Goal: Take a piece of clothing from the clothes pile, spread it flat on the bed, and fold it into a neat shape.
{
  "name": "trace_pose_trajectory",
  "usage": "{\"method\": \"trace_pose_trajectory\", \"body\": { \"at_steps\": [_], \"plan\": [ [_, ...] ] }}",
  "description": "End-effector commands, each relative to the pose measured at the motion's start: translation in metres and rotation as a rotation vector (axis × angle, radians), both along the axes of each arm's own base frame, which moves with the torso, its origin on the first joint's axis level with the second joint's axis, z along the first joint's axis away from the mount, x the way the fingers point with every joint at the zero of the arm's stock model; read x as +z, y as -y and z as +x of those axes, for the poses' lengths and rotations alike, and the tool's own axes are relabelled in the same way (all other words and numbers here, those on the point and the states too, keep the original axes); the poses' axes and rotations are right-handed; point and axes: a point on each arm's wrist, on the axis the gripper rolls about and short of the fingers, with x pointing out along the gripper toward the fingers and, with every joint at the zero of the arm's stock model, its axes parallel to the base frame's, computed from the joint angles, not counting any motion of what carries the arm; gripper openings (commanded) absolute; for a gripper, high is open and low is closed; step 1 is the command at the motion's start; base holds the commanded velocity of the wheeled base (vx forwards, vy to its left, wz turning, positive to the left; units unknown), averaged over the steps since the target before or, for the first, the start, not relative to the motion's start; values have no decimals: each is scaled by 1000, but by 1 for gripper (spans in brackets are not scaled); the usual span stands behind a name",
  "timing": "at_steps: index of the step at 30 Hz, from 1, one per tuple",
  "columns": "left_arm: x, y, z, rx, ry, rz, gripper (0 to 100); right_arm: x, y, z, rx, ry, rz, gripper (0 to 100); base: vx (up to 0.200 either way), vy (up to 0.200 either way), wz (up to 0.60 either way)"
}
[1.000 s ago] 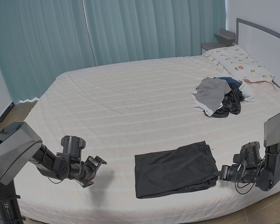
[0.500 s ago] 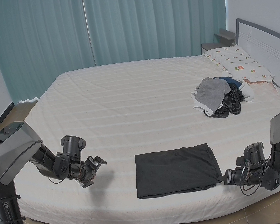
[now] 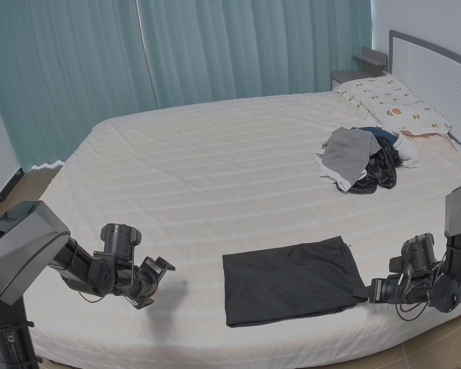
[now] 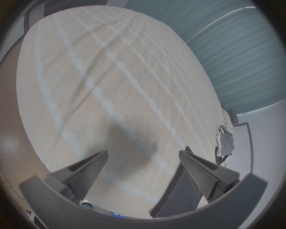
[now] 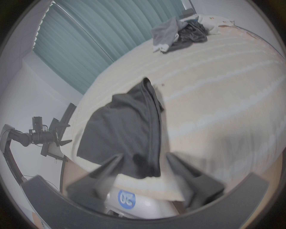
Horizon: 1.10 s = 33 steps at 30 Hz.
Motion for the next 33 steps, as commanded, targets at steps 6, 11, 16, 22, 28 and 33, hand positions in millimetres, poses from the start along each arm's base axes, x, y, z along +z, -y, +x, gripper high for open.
{"method": "trace_pose_trajectory", "body": {
  "at_steps": [6,11,16,22,28,33],
  "plan": [
    [-1,0,1,9,6,11,100,14,7,26,-100,144,113,100,100,0,0],
    [-4,2,2,10,5,20,100,1,1,53,-141,157,158,100,0,0,0],
    [-9,6,1,18,0,53,100,-12,-1,70,-159,172,156,100,0,0,0],
    [-10,8,2,21,2,63,100,-27,-8,84,-165,186,149,100,0,0,0],
    [-11,9,1,19,-1,64,100,-26,-8,91,-196,202,173,100,0,0,0],
    [-11,9,1,19,-1,64,100,-22,-9,95,-217,210,212,0,0,0,0]
  ]
}}
